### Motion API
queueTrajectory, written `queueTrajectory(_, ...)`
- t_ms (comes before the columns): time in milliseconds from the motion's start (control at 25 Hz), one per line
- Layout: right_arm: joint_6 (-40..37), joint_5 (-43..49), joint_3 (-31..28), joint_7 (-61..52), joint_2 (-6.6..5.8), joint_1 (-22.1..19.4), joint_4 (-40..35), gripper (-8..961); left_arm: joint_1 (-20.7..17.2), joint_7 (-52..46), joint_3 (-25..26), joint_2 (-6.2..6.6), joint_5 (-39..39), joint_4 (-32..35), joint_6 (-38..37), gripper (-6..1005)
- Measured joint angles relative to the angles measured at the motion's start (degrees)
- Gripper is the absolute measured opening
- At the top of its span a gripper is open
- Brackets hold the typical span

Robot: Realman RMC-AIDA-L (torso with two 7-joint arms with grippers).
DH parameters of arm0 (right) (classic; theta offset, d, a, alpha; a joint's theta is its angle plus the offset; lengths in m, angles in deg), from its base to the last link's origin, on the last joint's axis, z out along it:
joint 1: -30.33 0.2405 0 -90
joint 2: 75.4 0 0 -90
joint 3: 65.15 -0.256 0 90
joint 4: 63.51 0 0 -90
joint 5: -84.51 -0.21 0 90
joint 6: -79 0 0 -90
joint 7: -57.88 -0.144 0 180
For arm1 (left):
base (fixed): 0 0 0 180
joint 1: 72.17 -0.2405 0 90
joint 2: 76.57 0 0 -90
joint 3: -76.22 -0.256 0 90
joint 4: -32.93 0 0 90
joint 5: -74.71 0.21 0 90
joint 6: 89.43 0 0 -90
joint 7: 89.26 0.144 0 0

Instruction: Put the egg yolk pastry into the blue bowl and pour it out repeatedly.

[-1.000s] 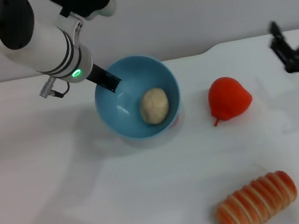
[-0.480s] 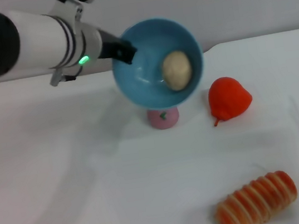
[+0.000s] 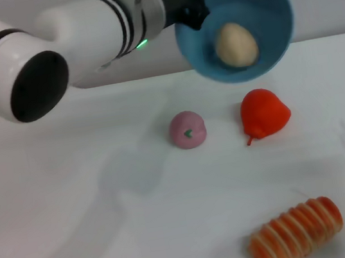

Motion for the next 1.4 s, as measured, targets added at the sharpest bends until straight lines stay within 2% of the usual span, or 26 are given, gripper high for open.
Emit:
queueTrajectory(200,0.3,0.0,0.0,0.0,-0.04,0.1,0.3,659,1.0,-0.1,-1.0,-0.08,3.1,0.3,-3.0,-1)
queueTrajectory(440,0.5,-0.1,-0.1,0.0,0.00,0.4,0.5,659,0.7,0.3,-4.1,0.03,5.0,1.1,-11.0,0)
queueTrajectory(600,0.6,-0.1,-0.5,-0.1,0.05,0.5,0.8,659,-2.9,4.9,-8.1,-0.19,5.2,2.8,-24.9,-1)
queueTrajectory(680,0.6,-0.1,-0.5,-0.1,0.05,0.5,0.9,659,-3.5,4.9,-8.1,-0.28,4.8,3.5,-27.5,-1)
queueTrajectory(880,0.6,-0.1,-0.5,-0.1,0.03,0.8,0.9,659,-2.2,3.8,-9.6,-0.23,4.4,7.6,-31.7,0)
queueTrajectory(1080,0.6,-0.1,-0.6,-0.1,0.00,1.2,0.9,658,1.3,1.8,-12.7,-0.28,3.5,13.1,-36.2,0)
queueTrajectory(1400,0.6,-0.1,-0.7,-0.1,-0.07,1.2,0.8,658,0.3,2.2,-15.1,-0.24,3.5,14.4,-43.8,-1)
